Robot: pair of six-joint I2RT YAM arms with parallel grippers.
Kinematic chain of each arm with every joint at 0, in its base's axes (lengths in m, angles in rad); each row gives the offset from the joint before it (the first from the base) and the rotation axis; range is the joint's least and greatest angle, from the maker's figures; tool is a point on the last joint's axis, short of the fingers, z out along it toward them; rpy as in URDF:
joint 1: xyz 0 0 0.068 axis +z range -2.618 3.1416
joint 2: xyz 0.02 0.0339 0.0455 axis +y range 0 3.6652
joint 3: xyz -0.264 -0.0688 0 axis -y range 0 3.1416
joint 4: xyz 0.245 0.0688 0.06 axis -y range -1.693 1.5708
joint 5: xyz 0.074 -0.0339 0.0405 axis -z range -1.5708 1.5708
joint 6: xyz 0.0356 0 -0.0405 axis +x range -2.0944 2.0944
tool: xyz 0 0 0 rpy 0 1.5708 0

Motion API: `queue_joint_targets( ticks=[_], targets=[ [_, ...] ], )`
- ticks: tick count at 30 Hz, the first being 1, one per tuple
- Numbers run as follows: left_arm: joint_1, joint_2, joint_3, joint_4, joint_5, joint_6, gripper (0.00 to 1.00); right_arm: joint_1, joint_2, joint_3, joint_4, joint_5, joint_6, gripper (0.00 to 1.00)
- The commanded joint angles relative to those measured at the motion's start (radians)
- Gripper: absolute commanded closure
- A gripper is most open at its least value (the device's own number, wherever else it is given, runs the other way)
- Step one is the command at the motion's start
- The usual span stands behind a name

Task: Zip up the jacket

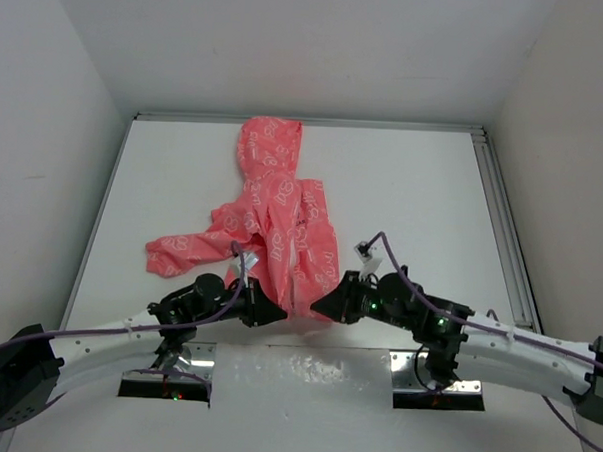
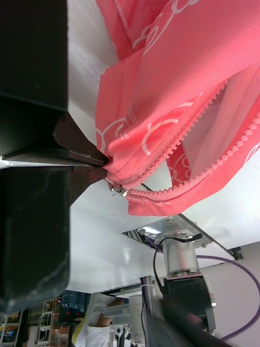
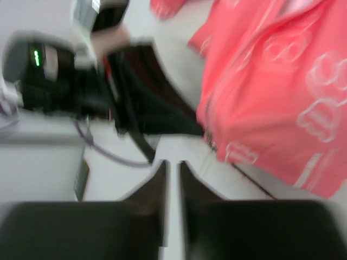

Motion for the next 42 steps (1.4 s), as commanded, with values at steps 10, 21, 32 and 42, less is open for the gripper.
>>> queue_joint_targets(
  ticks=[10, 21, 32, 42],
  targets=[
    [-0.01, -0.025, 0.01, 0.011, 0.029, -0.016, 1.0, 0.272, 0.219, -0.268, 0.628, 0.146, 0.035, 0.48],
    [-0.01, -0.076, -0.01, -0.012, 0.04, -0.033, 1.0, 0.272, 0.406, -0.229, 0.777, 0.236, -0.013, 0.45],
    [-0.01, -0.068, -0.015, 0.008, 0.057, -0.036, 1.0, 0.272, 0.472, -0.221, 0.856, 0.265, -0.005, 0.52],
    [-0.011, -0.081, -0.021, 0.003, 0.051, -0.031, 1.0, 0.272, 0.52, -0.21, 0.897, 0.265, 0.006, 0.66]
  ],
)
